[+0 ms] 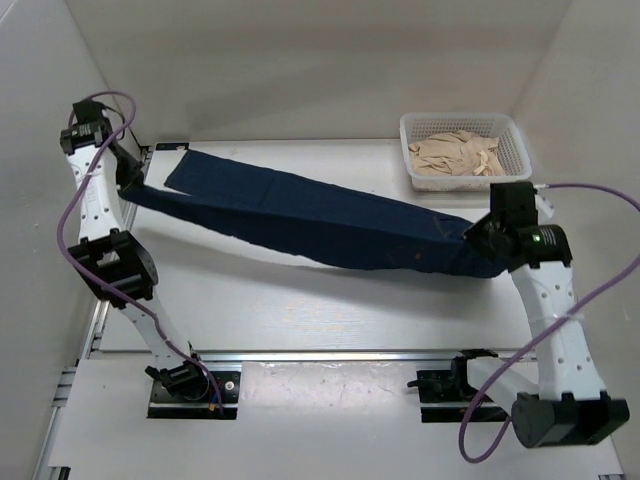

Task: Fold and stack the trousers
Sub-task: Fold the trousers

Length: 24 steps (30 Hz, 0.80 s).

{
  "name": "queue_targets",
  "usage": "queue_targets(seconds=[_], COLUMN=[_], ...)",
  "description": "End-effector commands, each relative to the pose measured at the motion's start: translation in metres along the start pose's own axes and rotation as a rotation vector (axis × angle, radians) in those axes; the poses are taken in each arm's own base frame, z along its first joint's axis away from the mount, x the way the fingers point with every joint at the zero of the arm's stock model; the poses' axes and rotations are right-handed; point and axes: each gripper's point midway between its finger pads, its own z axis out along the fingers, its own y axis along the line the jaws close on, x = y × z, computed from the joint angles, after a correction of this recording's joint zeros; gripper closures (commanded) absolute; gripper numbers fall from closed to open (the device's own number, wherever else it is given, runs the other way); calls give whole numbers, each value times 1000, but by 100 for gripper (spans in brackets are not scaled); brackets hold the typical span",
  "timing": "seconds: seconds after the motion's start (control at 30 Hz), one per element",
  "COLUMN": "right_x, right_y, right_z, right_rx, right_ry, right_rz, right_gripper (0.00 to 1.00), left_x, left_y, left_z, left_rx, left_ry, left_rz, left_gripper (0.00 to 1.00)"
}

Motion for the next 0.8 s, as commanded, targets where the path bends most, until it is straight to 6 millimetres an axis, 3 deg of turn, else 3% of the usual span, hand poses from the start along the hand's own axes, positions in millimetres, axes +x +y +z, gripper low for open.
queue_targets(seconds=[0.0, 0.17, 0.27, 0.33, 0.63, 0.77], right_x=[-34, -48, -57, -62, -79, -98], right_y=[-7, 11, 16, 16, 22, 22], right_z=[25, 61, 77, 90, 141, 164], right_rx=[135, 197, 229, 260, 324, 344], right_ry=[-121, -110, -119, -119, -104, -130], right_rz=[-69, -96, -95, -104, -113, -88], right_gripper=[100, 100, 100, 100, 100, 100], left_x=[-35, -50, -56, -57, -65, -69], left_y=[-16, -61, -91, -98, -139, -171], left_z=[22, 60, 73, 93, 118, 124], left_rx=[-26, 29, 110, 127, 256, 352], left_ry=[-96, -108, -137, -138, -178, -211], left_rz=[58, 92, 96, 85, 90, 63], left_gripper=[90, 90, 90, 90, 90, 90])
